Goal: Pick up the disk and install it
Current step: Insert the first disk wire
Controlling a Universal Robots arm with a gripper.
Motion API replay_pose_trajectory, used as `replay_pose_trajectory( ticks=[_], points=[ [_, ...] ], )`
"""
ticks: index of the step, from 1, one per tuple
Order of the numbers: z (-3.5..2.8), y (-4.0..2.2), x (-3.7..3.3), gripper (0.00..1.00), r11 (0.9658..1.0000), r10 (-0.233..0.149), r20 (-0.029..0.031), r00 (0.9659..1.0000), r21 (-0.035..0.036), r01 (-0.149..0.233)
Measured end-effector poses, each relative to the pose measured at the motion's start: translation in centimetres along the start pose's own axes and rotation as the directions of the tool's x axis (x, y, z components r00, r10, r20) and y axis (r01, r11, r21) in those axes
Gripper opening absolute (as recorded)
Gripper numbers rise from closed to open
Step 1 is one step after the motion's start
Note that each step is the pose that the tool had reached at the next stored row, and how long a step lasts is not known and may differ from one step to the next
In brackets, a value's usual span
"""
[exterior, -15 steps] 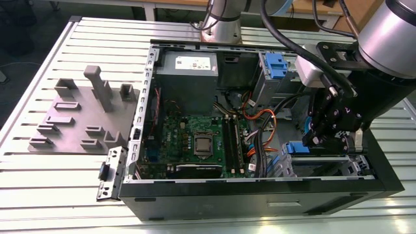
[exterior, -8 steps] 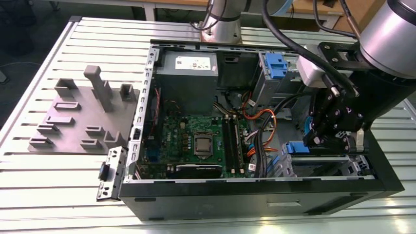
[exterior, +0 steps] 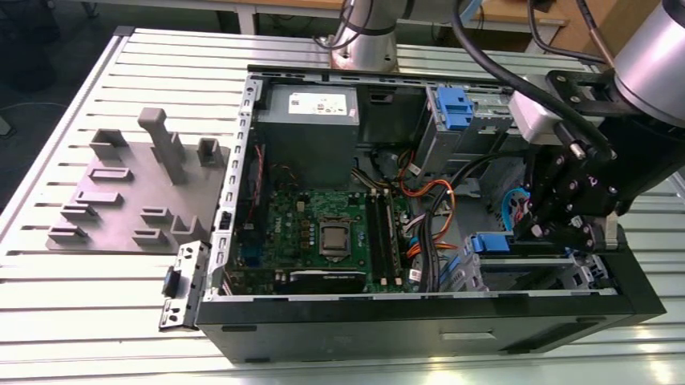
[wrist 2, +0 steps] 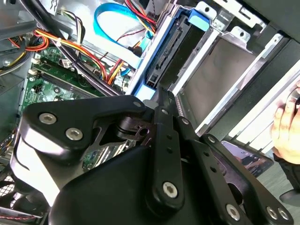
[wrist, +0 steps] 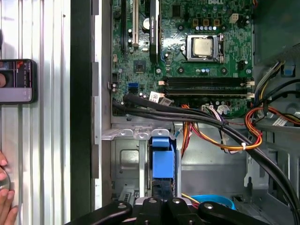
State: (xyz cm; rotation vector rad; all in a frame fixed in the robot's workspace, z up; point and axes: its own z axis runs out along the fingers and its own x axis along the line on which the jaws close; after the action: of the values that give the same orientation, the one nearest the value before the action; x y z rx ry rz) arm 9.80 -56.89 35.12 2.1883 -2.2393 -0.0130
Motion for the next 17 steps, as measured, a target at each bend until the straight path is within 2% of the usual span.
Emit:
replay_pose_trajectory(
  ticks=[6,8,17],
  points=[
    [-0.51,0.0,-0.14,0.11,1.0,0.0,-0.0001,1.0,0.0,0.0],
    [-0.51,-0.1,-0.22,0.11,1.0,0.0,0.0001,1.0,0.0,0.0],
    [-0.54,-1.72,-0.89,0.11,1.0,0.0,-0.0001,1.0,-0.0001,0.0]
  ],
)
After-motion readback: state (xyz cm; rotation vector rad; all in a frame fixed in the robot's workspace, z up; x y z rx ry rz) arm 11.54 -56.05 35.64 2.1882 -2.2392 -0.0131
